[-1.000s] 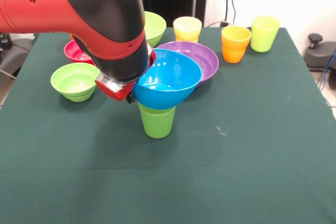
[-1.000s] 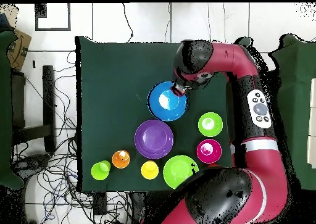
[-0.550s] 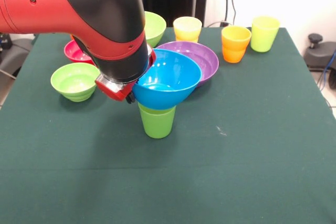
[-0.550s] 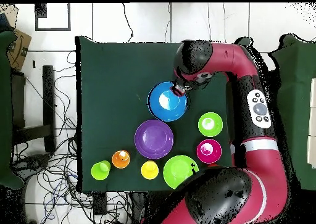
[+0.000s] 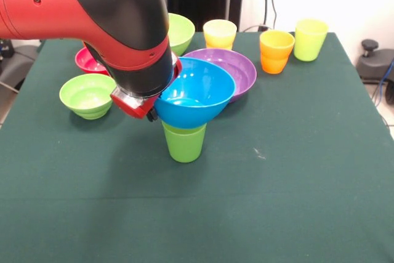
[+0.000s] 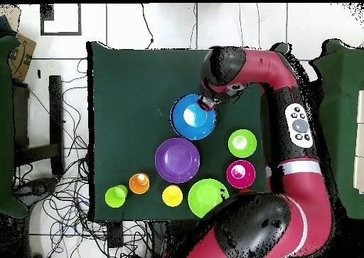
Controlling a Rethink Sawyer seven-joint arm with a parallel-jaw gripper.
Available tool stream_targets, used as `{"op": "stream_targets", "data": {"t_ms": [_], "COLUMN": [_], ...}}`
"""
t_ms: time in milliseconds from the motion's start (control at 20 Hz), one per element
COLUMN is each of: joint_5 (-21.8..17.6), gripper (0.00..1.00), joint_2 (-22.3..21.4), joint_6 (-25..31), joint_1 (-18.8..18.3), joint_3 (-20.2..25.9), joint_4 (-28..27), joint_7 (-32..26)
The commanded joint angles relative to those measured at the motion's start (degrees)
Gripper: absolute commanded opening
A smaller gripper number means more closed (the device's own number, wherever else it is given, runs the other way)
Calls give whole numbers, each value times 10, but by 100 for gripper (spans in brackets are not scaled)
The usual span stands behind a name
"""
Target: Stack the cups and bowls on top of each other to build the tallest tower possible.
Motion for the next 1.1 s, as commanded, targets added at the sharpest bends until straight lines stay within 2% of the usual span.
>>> {"op": "stream_targets", "data": {"t_ms": [50, 1100], "joint_5": [-35, -35], "gripper": [0, 0], "joint_2": [1, 14], "joint_6": [-53, -94], "joint_1": [-3, -9], "joint_3": [17, 20], "joint_4": [11, 19], "joint_7": [-157, -155]}}
